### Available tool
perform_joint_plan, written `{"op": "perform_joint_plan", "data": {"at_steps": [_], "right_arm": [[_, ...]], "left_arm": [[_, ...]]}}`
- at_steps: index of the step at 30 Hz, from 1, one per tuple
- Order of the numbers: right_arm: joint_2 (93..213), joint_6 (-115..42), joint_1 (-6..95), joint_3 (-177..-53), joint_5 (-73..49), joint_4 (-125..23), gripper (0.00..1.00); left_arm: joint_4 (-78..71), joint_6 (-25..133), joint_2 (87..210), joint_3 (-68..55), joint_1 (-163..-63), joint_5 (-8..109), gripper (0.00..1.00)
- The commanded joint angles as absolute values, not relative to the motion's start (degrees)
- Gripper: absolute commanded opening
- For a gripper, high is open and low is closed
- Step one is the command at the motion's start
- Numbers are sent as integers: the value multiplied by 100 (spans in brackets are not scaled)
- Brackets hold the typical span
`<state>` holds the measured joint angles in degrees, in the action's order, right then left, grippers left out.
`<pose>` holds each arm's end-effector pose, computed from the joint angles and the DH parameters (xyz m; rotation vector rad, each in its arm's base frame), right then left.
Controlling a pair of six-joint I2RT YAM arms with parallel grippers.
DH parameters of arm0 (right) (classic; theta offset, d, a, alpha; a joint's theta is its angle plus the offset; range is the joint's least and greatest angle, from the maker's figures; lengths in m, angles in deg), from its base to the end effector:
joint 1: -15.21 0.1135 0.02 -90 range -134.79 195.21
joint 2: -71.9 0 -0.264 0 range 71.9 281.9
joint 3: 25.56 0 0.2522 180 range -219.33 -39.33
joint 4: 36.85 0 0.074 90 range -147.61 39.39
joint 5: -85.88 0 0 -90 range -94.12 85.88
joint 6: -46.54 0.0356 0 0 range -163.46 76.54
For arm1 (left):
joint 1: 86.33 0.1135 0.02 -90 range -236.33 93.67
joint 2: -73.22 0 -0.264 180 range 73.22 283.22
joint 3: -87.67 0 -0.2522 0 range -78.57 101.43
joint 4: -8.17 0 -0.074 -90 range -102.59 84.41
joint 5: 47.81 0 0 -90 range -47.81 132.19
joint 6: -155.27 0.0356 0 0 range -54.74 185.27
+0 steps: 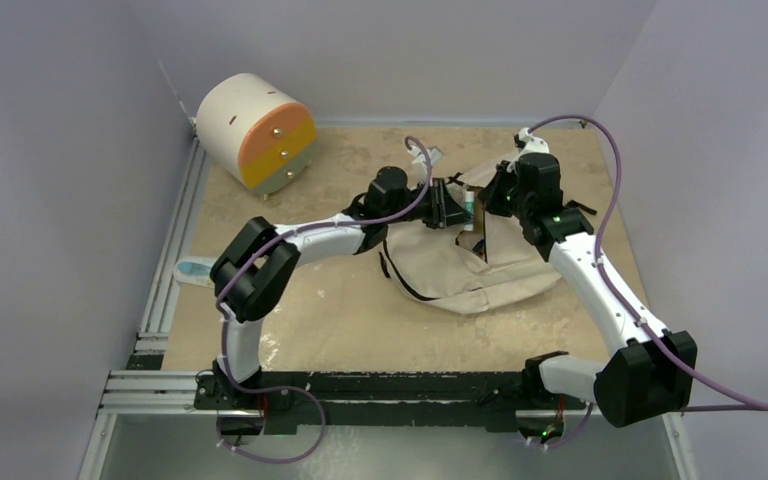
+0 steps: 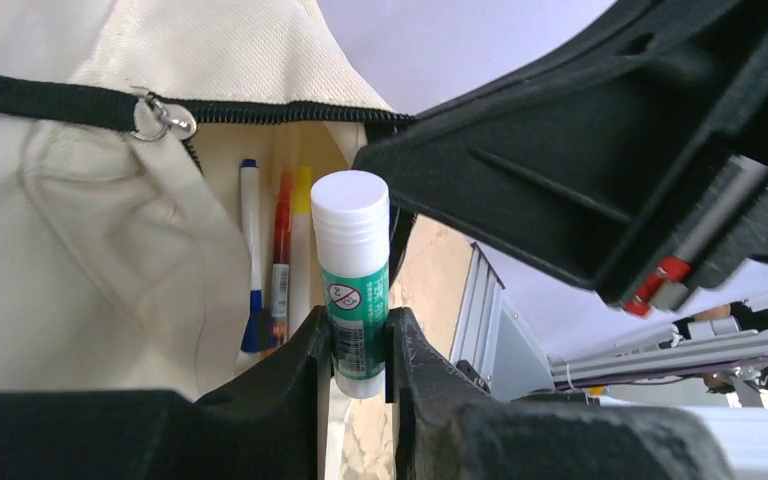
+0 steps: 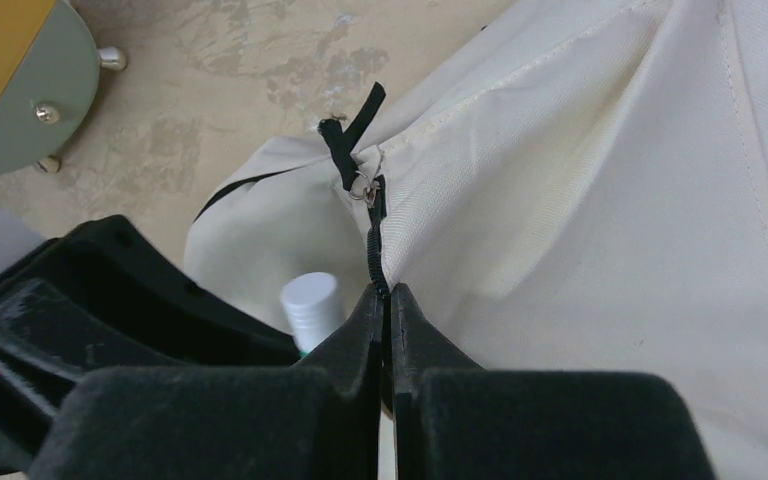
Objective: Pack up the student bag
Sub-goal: Place the stationery in the student bag.
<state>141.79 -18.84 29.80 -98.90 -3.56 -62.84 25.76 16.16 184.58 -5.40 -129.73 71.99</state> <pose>0.2732 0.0707 0.3346 0.1804 1.9819 0.4367 0.3147 -0.3220 0.2426 0.3560 1.9347 -1.5794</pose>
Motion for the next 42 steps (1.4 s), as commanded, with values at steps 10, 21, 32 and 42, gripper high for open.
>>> {"op": "perform_joint_plan", "data": {"at_steps": [10,21,32,42], "right_arm": [[13958,-1733,3006,-10366,-611,-5878,0],[13926,-1701,3005,-10357,-683,-5863,0],[13810,-1686,3005,-10224,-547,-5848,0],[13750,-1772,3003,-10134,-430,-5950,0]], "left_arm": [[2359,1219,18968,51,-13252,6453,0],[2014,1216,19685,1074,-13341,6754,10],[1408,1731,18794,537,-13344,6420,56],[973,2086,17864,-145,-13308,5961,57]]}}
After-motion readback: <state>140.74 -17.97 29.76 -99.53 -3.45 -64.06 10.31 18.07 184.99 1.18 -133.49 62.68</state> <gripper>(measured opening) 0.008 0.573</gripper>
